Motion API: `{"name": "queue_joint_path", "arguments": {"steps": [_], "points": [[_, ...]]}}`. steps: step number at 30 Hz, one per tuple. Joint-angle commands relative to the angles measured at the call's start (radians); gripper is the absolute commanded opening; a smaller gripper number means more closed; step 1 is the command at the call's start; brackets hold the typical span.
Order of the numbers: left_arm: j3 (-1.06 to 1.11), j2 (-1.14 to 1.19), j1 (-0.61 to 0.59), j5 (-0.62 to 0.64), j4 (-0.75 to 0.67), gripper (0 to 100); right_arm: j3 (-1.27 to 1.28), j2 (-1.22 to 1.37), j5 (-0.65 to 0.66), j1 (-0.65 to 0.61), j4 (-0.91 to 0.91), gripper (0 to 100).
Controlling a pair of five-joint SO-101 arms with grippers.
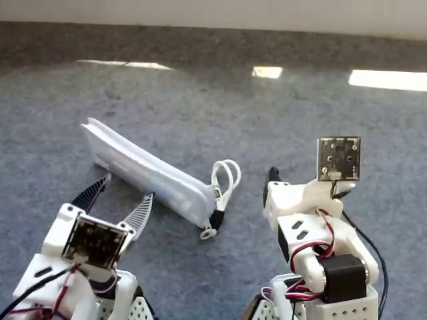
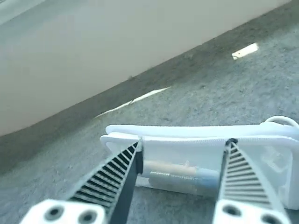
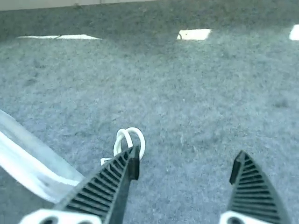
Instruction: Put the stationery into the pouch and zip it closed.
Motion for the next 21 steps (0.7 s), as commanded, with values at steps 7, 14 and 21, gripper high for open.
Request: {"name": "queue_joint_path", "arguments": {"steps": [7, 14, 21], "points": [[-0.07, -0.002, 0.005, 0.094, 0.055, 19, 0.03, -0.001, -0.005, 0.004, 0.056, 23.5], [-0.07, -0.002, 0.005, 0.087, 0.051, 0, 0.194, -0.001, 0.089, 0.131, -0.108, 0.9], [-0.07, -0.002, 0.001, 0.086, 0.049, 1, 0.277, -0.001, 0.103, 0.199, -0.12, 0.5]]}}
